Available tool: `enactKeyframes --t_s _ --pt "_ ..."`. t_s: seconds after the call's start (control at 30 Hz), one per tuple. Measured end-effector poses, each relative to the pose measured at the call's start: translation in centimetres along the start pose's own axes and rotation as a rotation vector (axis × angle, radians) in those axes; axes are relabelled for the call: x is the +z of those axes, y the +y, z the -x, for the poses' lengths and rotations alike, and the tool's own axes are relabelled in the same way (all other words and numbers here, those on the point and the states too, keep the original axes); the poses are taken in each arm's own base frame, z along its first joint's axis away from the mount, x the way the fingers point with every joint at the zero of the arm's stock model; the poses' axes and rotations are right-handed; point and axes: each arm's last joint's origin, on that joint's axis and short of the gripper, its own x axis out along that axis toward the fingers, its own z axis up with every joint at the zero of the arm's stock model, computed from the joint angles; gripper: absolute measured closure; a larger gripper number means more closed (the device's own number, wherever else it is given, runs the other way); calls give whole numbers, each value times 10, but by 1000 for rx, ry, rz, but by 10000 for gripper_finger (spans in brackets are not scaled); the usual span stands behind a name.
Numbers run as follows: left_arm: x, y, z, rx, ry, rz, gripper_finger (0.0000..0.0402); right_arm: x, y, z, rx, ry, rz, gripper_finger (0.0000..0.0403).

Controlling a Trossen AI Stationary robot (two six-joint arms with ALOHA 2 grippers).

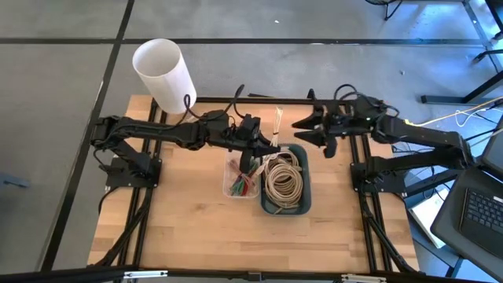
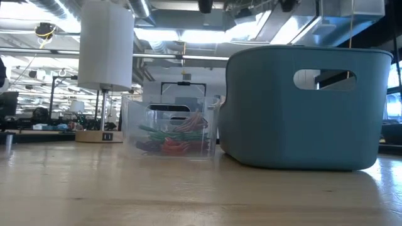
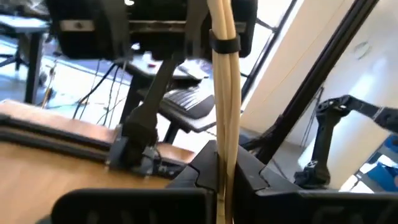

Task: Pick & Place USB Port
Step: Put the white charger cable into the white transparent bin

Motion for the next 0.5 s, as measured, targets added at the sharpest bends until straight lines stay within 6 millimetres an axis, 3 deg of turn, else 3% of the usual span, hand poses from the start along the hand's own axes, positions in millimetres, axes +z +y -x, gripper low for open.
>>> enactKeyframes --t_s 0.13,0.3,0.5 --pt "-3 -2 16 107 132 70 395 -2 1 25 -101 26 -23 191" --pt "-24 -3 41 378 385 200 395 -11 1 49 -249 81 -92 193" --pt "-53 2 57 648 514 463 395 -15 0 57 -303 103 -117 203"
